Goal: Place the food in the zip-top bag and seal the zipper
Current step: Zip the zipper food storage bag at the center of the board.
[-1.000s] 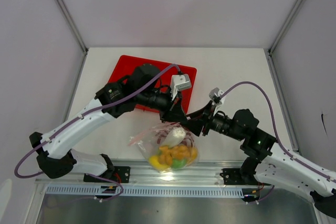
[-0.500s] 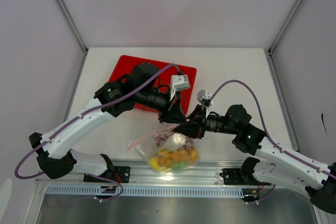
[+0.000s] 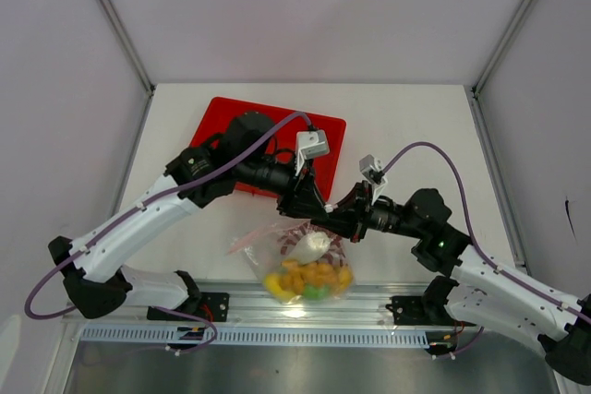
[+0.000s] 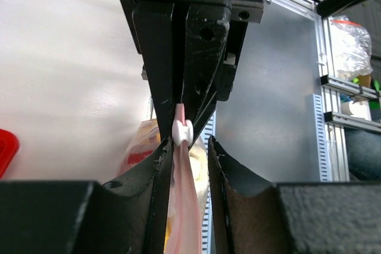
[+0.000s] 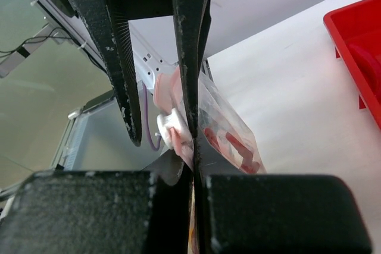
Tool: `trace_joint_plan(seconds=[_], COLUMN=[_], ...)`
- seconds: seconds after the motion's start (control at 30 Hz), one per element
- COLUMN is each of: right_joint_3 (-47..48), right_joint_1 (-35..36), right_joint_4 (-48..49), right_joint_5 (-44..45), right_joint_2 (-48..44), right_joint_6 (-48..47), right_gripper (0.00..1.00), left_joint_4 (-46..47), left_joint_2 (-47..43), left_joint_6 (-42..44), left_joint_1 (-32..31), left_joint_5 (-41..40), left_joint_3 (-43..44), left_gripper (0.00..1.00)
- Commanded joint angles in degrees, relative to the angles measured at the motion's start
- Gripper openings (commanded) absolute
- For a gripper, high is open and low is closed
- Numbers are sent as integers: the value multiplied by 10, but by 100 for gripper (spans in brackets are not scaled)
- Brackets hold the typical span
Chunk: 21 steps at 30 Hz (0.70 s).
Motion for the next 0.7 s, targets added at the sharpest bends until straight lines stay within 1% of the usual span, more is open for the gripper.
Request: trace_joint_plan(seconds=[0.0, 0.1, 0.2, 0.37, 0.67], right_joint_3=[1, 2, 10, 12, 21], right_joint_1=[-3, -3, -3, -2, -1], right_joint_4=[69, 73, 69, 64, 55], right_joint_5=[28, 30, 18, 16, 19], right_joint_2=[-15, -15, -8, -4, -3], right_joint_6=[30, 38, 44, 48, 54], right_gripper=[0, 0, 0, 0, 0], left_joint_4=[7, 9, 21, 44, 48], left_joint_2=[-32, -36, -38, -32, -12], left_joint_6=[2, 2, -1, -14, -13], left_joint_1=[4, 4, 4, 4, -3], left_joint_5=[-14, -22, -24, -24, -30], left_joint_3=[-9, -14, -16, -13, 1], left_gripper=[33, 32, 36, 38, 37])
